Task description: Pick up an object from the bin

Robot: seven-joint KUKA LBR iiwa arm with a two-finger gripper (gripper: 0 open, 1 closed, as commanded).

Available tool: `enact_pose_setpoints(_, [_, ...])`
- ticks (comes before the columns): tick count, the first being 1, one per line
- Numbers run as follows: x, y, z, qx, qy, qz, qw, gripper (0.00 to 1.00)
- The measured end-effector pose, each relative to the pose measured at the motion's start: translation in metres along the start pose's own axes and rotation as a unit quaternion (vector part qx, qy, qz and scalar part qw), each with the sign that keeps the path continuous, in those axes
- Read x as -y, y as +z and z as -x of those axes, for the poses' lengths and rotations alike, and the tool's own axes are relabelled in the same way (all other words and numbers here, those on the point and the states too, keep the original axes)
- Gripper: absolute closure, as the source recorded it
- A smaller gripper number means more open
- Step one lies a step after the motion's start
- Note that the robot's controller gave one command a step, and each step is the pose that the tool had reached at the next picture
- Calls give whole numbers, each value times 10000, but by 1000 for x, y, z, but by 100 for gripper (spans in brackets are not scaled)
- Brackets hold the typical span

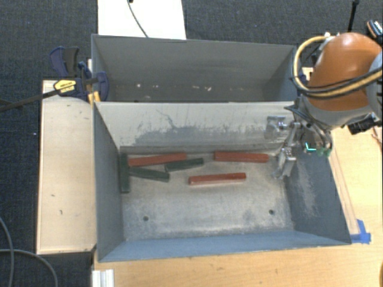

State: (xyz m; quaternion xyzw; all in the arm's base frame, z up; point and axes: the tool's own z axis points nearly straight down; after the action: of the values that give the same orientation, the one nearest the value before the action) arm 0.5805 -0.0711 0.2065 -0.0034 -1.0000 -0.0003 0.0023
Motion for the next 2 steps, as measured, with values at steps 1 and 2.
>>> enact_pose_setpoints(1, [-81,139,6,26,-850,9,9964,0])
enact_pose_setpoints(2, [-109,105,2,67,-1492,-1,9888,0])
